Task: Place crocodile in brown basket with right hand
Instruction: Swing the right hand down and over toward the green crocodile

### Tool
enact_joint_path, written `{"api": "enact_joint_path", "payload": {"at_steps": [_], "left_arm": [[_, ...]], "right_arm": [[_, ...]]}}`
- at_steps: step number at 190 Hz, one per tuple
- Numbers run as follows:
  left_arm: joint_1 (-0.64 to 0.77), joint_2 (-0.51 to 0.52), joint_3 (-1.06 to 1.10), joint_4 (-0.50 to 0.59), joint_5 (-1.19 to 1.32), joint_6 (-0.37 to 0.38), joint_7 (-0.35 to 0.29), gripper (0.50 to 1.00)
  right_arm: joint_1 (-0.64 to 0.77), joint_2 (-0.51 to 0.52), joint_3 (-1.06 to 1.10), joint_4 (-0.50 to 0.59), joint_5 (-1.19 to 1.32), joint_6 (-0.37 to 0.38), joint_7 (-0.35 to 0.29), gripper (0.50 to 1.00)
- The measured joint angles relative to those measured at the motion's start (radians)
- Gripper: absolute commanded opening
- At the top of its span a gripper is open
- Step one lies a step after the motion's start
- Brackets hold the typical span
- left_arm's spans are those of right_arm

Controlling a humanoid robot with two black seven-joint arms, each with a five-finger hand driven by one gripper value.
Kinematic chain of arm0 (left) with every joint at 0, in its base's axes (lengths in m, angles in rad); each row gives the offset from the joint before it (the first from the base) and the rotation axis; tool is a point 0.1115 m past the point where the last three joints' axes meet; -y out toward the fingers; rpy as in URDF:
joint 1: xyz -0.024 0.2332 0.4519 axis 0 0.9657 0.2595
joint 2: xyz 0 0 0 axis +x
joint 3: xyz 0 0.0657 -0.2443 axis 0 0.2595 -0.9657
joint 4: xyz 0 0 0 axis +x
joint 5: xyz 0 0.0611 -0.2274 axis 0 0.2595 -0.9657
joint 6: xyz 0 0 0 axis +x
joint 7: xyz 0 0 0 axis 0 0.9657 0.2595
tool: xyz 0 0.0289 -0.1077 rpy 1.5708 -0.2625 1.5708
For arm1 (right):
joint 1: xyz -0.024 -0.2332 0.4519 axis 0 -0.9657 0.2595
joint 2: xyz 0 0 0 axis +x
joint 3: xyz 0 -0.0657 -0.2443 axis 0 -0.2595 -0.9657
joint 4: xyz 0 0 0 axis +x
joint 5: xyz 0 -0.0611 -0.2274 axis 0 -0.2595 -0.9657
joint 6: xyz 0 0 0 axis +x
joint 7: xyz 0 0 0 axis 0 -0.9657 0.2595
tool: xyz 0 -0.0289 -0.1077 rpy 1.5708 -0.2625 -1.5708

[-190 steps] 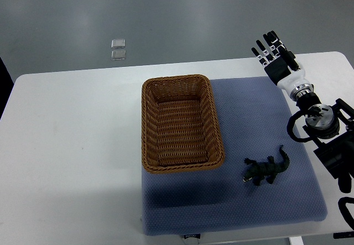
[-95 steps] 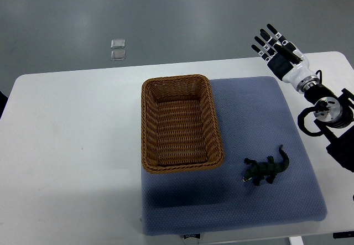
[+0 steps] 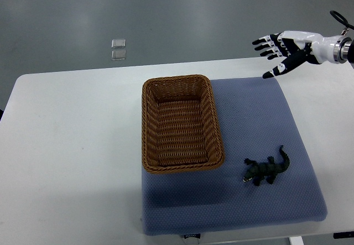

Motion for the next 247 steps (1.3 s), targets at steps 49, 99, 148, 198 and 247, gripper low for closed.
{"api": "enact_joint_path", "payload": {"at_steps": [49, 99, 148, 198, 247], "left_arm": [[0.0, 0.0, 0.0, -0.001, -0.001, 0.0, 0.0, 1.0], [-0.006, 0.0, -0.002, -0.001, -0.002, 0.0, 0.001, 1.0], [-0.006, 0.0, -0.002, 0.0, -0.002, 0.0, 0.002, 1.0], [-0.007, 0.0, -0.002, -0.001, -0.001, 0.0, 0.002, 1.0], [-0.008, 0.0, -0.002, 0.001, -0.002, 0.0, 0.003, 1.0]], "right_arm": [[0.27, -0.158, -0.258, 0.276, -0.066, 0.063, -0.091, 0.928], [0.338, -0.195, -0.355, 0.456, -0.054, 0.063, -0.103, 0.926], [0.277, -0.213, -0.384, 0.481, -0.054, 0.063, -0.102, 0.926], [0.174, -0.217, -0.374, 0.483, -0.053, 0.063, -0.094, 0.926], [0.073, -0.22, -0.336, 0.483, -0.055, 0.052, -0.07, 0.926]]}}
